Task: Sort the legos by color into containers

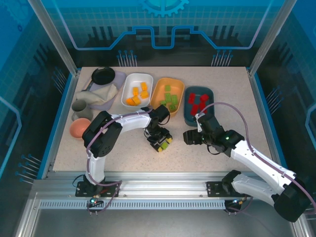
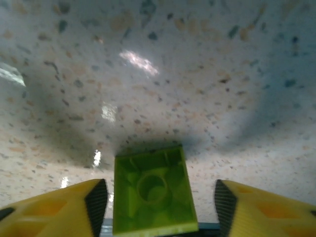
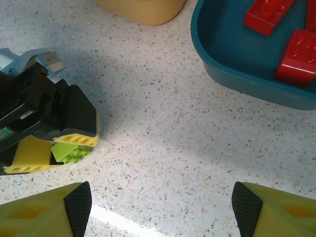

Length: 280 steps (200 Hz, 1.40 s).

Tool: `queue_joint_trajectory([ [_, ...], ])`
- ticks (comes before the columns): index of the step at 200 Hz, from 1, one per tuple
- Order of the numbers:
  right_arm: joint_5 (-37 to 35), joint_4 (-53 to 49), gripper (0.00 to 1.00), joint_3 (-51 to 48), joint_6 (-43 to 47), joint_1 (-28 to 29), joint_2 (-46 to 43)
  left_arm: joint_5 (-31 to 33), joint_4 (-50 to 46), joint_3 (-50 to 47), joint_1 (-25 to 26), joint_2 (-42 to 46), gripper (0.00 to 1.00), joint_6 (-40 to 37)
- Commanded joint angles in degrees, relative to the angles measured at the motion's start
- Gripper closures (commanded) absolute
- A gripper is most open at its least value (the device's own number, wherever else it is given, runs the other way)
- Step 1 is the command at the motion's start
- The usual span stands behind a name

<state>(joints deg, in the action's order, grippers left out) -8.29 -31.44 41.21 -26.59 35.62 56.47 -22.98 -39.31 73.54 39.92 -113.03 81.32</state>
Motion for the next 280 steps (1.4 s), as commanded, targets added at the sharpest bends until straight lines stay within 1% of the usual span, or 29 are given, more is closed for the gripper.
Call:
queue_joint_trajectory([
  [1, 1.0, -0.4, 0.22, 0.2, -0.3, 0.8, 0.8, -0.7, 0.0, 0.0, 0.4, -0.8, 0.55, 1.1],
  [11, 1.1, -0.4, 0.22, 0.5, -0.1, 0.8, 1.1, -0.2, 0.0, 0.0, 0.4, -0.5, 0.61, 1.1],
  [28, 1.1, -0.8, 0.22, 1.2, 0.4, 0.7, 1.2, 1.7, -1.3, 0.9, 0.3, 1.1, 0.66, 0.3],
  [48, 0.8, -1.2, 0.23, 2.5, 0.6, 0.7, 1.1, 6.5, -6.6, 5.5, -0.1, 3.3, 0.67, -3.6],
  [76, 0.7, -0.4, 0.23, 5.6, 0.4, 0.5, 2.2, 13.9, -12.3, 14.5, -3.1, 3.3, 0.67, -11.2],
  [93, 0.1, -0.5, 0.23, 8.7, 0.7, 0.4, 4.4, 15.7, -12.0, 21.0, -5.5, 1.0, 0.67, -14.9],
  [98, -0.1, -0.5, 0.23, 8.8, 0.9, 0.4, 5.2, 16.0, -11.2, 23.4, -6.1, -0.2, 0.67, -16.1],
  [101, -0.3, -0.5, 0.23, 10.7, 1.0, 0.3, 5.6, 16.2, -10.9, 24.7, -6.5, -0.8, 0.67, -16.8],
  [113, -1.0, -1.0, 0.23, 13.3, 1.4, 0.1, 7.3, 16.9, -9.9, 30.5, -8.1, -4.4, 0.67, -19.4],
  [134, -0.8, -2.1, 0.23, 17.1, 1.3, -1.7, 10.4, 15.6, -6.9, 41.3, -10.8, -12.2, 0.67, -21.9],
  [151, 0.3, -3.8, 0.23, 20.1, 0.1, -4.0, 12.9, 11.2, -3.1, 51.0, -12.8, -19.9, 0.66, -22.4],
  [166, 0.5, -5.8, 0.23, 22.9, -1.2, -5.8, 14.3, 8.6, -2.4, 61.0, -13.9, -27.2, 0.66, -22.5],
  [177, 0.9, -7.1, 0.23, 24.7, -1.9, -7.0, 15.2, 8.5, -2.5, 67.7, -14.5, -32.1, 0.66, -22.6],
  [186, 1.4, -7.6, 0.23, 25.9, -2.0, -7.9, 15.6, 8.0, -1.2, 71.3, -14.9, -35.1, 0.66, -22.2],
  [207, 1.8, -8.8, 0.23, 27.4, -2.0, -9.3, 15.4, 5.9, 4.6, 74.0, -15.8, -39.5, 0.64, -19.9],
  [221, 2.1, -9.6, 0.23, 27.2, -2.1, -10.0, 14.8, 5.0, 6.0, 74.3, -16.1, -41.5, 0.61, -19.0],
  [245, 2.5, -9.5, 0.23, 25.2, -2.6, -10.7, 13.0, 1.3, 9.9, 74.7, -16.2, -43.7, 0.49, -19.7],
  [280, 3.0, -9.7, 0.23, 22.5, -3.8, -10.8, 11.1, 1.6, 9.3, 75.2, -16.2, -43.0, 0.35, -21.7],
])
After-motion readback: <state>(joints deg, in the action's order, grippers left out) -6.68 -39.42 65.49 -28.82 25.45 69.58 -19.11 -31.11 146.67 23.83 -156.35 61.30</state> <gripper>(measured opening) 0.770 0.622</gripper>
